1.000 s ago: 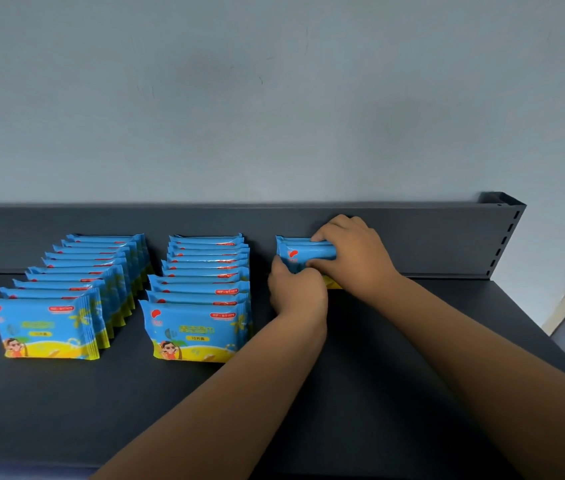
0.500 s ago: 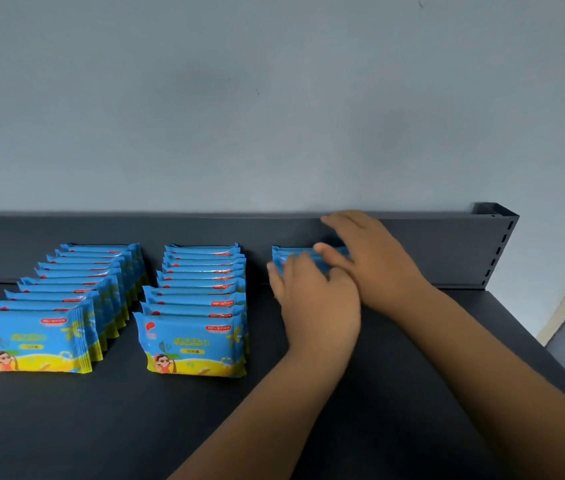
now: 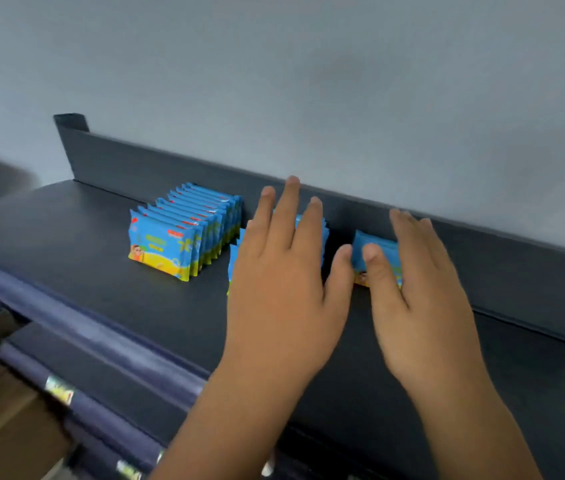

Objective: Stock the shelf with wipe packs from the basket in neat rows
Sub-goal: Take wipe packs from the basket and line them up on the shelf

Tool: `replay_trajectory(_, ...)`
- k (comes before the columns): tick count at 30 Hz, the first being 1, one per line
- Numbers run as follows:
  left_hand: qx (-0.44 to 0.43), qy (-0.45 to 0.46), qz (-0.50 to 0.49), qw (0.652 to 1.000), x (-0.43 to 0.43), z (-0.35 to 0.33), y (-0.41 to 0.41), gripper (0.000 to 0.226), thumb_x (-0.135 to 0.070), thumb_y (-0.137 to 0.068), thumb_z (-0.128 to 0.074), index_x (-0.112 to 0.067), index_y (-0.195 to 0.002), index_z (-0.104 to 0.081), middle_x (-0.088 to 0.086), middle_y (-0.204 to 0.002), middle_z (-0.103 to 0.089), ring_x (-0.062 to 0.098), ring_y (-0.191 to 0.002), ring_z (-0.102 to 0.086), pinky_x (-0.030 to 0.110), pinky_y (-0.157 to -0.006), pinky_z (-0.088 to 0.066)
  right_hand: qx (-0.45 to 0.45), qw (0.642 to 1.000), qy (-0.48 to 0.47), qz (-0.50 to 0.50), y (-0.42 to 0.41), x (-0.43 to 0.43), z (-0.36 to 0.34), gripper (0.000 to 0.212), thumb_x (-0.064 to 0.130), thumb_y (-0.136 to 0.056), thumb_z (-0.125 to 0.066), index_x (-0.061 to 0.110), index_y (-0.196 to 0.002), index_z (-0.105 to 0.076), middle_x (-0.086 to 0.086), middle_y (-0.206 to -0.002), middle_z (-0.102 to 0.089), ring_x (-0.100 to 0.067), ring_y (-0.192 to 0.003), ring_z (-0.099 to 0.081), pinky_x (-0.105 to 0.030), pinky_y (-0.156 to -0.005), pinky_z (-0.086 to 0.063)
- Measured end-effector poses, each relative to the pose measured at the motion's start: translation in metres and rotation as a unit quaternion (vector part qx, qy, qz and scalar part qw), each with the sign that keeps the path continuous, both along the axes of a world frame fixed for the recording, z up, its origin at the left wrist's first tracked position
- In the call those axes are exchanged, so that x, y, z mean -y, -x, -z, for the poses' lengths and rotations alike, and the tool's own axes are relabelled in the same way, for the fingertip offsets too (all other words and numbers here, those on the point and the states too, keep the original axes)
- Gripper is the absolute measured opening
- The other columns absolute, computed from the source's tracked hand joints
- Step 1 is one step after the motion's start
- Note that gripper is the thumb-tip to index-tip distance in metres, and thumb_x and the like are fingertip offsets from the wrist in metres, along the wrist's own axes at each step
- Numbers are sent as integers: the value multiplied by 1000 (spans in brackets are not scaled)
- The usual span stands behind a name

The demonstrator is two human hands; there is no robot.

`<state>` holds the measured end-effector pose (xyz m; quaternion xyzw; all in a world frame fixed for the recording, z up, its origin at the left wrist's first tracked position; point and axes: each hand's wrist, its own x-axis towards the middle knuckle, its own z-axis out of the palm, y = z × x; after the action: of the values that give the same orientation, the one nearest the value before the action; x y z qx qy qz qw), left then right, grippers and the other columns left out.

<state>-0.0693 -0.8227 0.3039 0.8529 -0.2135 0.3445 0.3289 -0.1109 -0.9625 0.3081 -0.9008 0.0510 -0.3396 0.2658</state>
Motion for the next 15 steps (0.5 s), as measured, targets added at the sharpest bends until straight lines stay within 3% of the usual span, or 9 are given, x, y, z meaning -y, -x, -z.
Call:
replay_trajectory(6, -65, -19, -176, 982, -93, 33, 35, 66, -53, -100, -39, -10, -150, -46, 10, -164, -32, 31, -155, -17, 50, -122, -25, -29, 983, 56, -173, -6, -97, 23, 69, 57, -100, -26, 20, -159, -33, 2, -166, -30, -15, -157, -14, -42, -127, -20)
replay_trajectory(9, -81, -6, -245, 966, -143, 51, 62, 68, -54, -99, -36, -12, -151, -46, 7, -164, -32, 29, -156, -15, 46, -125, -22, -44, 965, 70, -248, -3, -149, 39, 69, 54, -101, -26, 16, -158, -35, -2, -165, -34, -21, -157, -17, -46, -125, -22)
replay_trajectory(15, -122, 17, -378, 918, -236, 69, 101, 75, -59, -100, -35, -13, -159, -29, 3, -170, -16, 20, -158, -4, 42, -127, -15, -61, 928, 72, -362, -2, -246, 64, 68, 53, -103, -30, 15, -158, -34, -3, -165, -33, -20, -157, -16, -47, -125, -24)
